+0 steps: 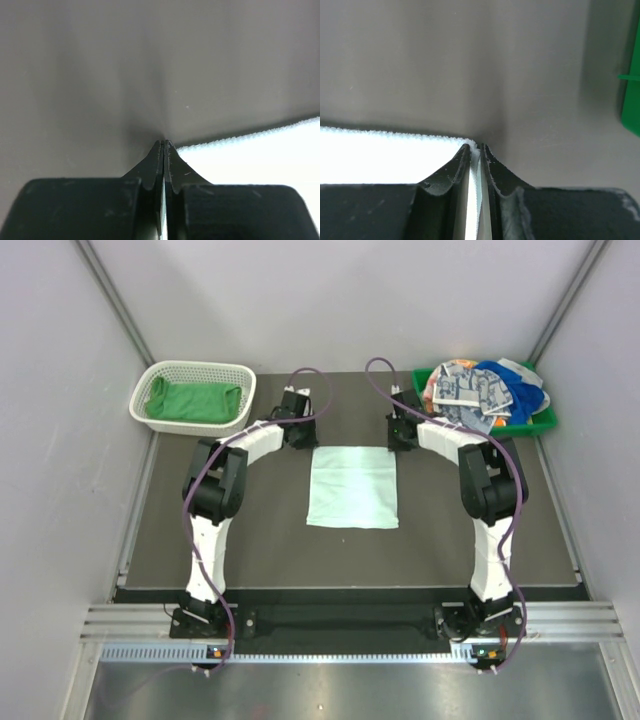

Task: Fold and stack the towels
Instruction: Fold the towel

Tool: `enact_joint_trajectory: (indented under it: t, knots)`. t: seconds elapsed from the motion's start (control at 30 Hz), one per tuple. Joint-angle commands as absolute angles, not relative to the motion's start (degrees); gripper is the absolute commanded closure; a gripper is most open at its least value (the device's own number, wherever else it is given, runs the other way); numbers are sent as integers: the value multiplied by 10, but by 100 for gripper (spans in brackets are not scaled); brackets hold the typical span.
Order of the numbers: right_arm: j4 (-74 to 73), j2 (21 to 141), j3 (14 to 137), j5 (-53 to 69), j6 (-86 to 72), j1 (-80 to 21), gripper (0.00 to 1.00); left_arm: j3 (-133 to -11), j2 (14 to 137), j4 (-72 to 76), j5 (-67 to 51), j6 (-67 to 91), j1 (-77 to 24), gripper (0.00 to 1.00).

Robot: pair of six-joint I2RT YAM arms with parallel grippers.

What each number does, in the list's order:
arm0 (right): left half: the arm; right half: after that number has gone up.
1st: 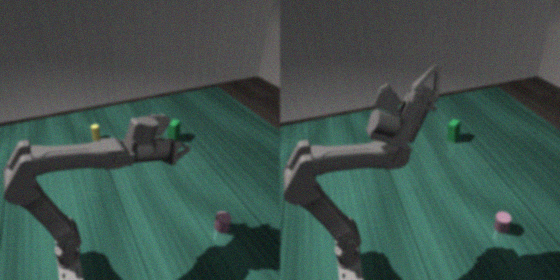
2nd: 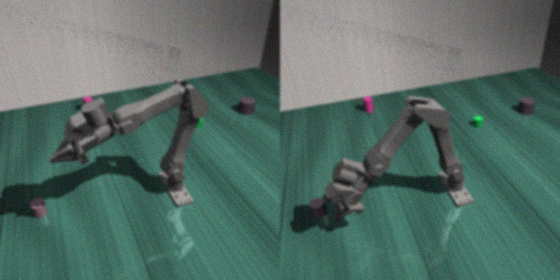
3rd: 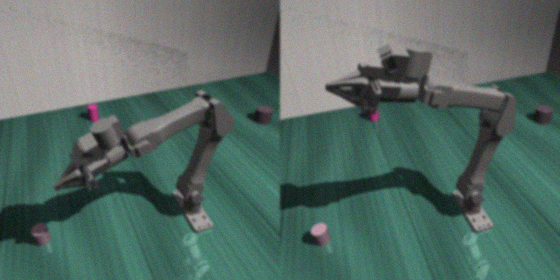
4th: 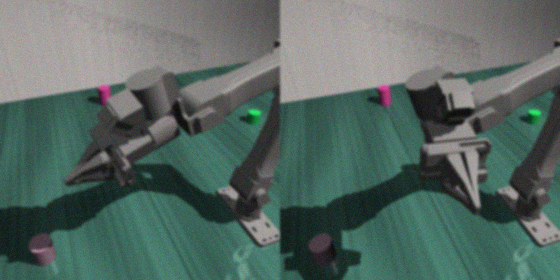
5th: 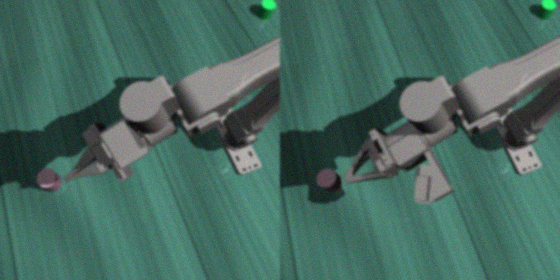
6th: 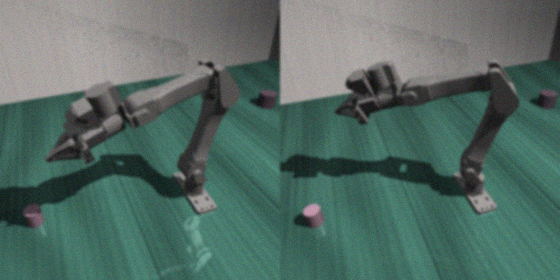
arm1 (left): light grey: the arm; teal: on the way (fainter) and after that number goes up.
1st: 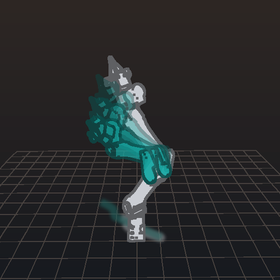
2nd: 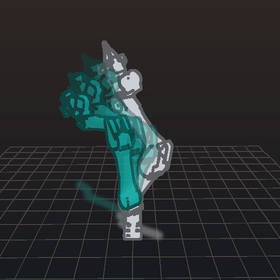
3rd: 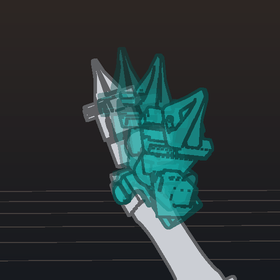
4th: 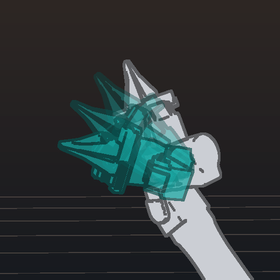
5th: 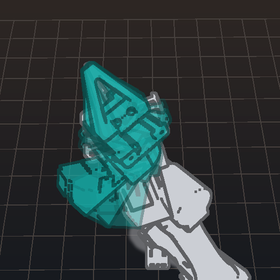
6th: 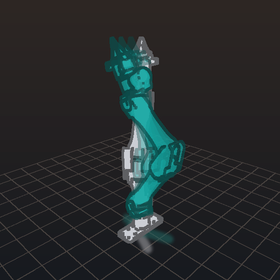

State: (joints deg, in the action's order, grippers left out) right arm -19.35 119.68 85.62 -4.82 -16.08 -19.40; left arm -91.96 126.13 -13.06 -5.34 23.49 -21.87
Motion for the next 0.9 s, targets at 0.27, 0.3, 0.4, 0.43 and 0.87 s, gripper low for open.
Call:
enact_joint_trajectory:
  t: [0.27,0.3,0.4,0.43,0.87]
  knots:
    - [-173,1169,870,-27,-166,-200,92,-896,1223,-175,-33,234,-202,100]
    - [-171,1167,869,-26,-166,-200,92,-897,1219,-176,-33,234,-201,100]
    - [-168,1165,869,-26,-167,-200,92,-901,1213,-176,-38,231,-198,100]
    - [-167,1165,871,-24,-169,-200,92,-903,1212,-176,-38,229,-197,100]
    - [-149,1166,878,-3,-182,-200,92,-897,1182,-167,-88,237,-187,54]
